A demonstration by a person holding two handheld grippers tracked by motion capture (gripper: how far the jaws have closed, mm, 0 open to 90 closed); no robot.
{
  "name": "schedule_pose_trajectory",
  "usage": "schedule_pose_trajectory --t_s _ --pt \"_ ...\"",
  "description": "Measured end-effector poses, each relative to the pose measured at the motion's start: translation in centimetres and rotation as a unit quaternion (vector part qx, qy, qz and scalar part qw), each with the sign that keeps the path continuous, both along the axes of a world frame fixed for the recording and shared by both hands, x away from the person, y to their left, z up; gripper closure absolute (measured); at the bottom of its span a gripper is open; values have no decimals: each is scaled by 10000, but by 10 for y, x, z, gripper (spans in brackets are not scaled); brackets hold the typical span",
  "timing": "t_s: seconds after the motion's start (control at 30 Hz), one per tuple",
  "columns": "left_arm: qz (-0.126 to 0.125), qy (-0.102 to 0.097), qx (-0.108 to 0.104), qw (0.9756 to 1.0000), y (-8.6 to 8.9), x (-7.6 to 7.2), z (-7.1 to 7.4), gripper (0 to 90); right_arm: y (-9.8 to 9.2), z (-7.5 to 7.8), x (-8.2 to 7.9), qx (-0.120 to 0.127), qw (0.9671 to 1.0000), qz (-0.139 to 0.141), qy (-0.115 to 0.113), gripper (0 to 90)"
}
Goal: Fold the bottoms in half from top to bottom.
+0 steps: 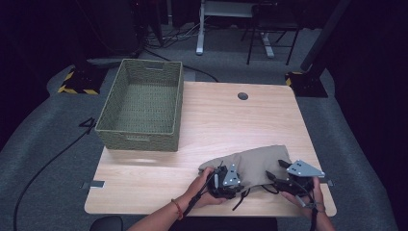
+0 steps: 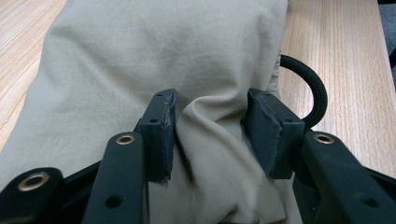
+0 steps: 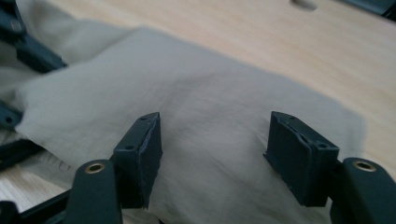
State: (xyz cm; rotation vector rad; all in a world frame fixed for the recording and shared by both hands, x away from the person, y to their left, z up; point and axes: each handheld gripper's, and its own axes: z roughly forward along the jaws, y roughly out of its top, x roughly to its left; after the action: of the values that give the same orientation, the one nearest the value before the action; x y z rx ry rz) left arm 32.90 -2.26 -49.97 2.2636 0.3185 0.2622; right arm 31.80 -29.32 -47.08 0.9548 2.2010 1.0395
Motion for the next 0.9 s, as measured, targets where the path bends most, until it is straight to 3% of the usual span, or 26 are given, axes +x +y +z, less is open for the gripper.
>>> schedule_pose_trajectory --t_s 0.1,0.17,0.23,0.27,0.33,0.4,0.53,0.6,0.7,0.73,0.8,0.9 --pt "-22 -32 16 10000 0 0 0 536 -8 -7 6 31 9998 -40 188 367" --pt "-27 -28 19 10000 0 0 0 536 -23 -10 9 48 9996 -177 225 383" --pt "-45 -36 16 10000 0 0 0 536 -40 -13 11 229 9990 -229 322 360" --pt "-43 -36 20 10000 0 0 0 536 -48 -14 13 340 9981 -298 407 361" --pt "-8 -37 10 10000 0 -1 0 535 -58 -14 14 259 9971 -597 384 349" --pt "-4 -46 19 10000 -1 -1 0 536 -65 -12 16 410 9957 -705 444 352" --pt "3 -56 24 10000 -1 -2 0 536 -59 -7 13 49 9958 -884 252 370" --pt "9 -45 28 10000 -1 -2 0 536 -62 -4 12 -35 9936 -1119 124 403" --pt "3 -42 5 10000 -1 -1 0 536 -68 -2 13 -187 9849 -1718 -5 437" --pt "8 -41 6 10000 -1 -1 0 535 -70 0 12 -29 9850 -1723 22 430" --pt "12 -38 3 10000 -1 -1 0 536 -64 6 7 348 9885 -1468 -67 409" --pt "8 -28 2 10000 -1 -1 0 535 -37 14 -3 278 9960 -782 -346 387"
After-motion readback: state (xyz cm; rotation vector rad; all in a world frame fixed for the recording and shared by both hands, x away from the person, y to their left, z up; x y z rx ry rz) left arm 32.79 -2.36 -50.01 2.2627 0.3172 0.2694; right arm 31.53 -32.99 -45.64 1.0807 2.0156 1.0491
